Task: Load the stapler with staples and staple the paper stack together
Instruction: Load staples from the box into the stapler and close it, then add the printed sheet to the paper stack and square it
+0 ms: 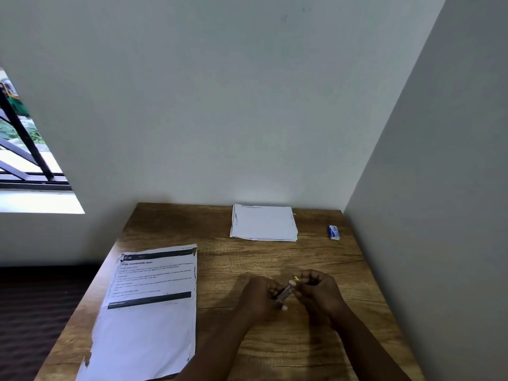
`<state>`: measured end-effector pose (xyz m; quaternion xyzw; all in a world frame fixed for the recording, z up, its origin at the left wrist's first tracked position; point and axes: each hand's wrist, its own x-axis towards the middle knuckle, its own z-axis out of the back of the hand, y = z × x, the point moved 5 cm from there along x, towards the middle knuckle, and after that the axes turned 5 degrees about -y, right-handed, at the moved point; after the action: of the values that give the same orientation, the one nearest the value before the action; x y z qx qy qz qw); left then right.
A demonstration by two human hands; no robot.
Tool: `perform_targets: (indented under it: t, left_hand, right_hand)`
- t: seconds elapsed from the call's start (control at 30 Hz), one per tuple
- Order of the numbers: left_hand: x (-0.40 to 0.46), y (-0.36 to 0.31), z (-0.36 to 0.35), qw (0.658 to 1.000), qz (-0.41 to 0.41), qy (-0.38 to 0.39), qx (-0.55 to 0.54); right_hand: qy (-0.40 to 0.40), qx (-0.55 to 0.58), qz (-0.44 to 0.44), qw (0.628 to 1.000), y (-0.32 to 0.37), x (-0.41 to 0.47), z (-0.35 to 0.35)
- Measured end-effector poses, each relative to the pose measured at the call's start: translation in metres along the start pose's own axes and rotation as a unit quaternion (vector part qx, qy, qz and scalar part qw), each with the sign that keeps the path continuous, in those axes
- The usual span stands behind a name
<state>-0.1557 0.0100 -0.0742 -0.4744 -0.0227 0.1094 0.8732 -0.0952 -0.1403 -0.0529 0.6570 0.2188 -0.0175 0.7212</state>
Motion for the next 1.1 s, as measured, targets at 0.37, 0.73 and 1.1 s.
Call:
perform_targets:
  t: [0.37,0.73,1.1]
  left_hand:
    - [-0.004,0.005,0.001,0.987,-0.039,0.022,0.153]
    - [-0.009,0.021,0.03,0.995,0.016,-0.019,0.094]
    - [-0.11,0.114,0.216,0.859,0.229,-0.451,0.078]
  right_hand:
    - [0.099,-0.3,0.094,0.944,-0.009,0.0,0.006]
    - [0.144,-0.474,0.15,0.856,0.005,0.014,-0.023]
    - [0.237,-0.273,0.067,0.93,0.003,-0.006,-0.159]
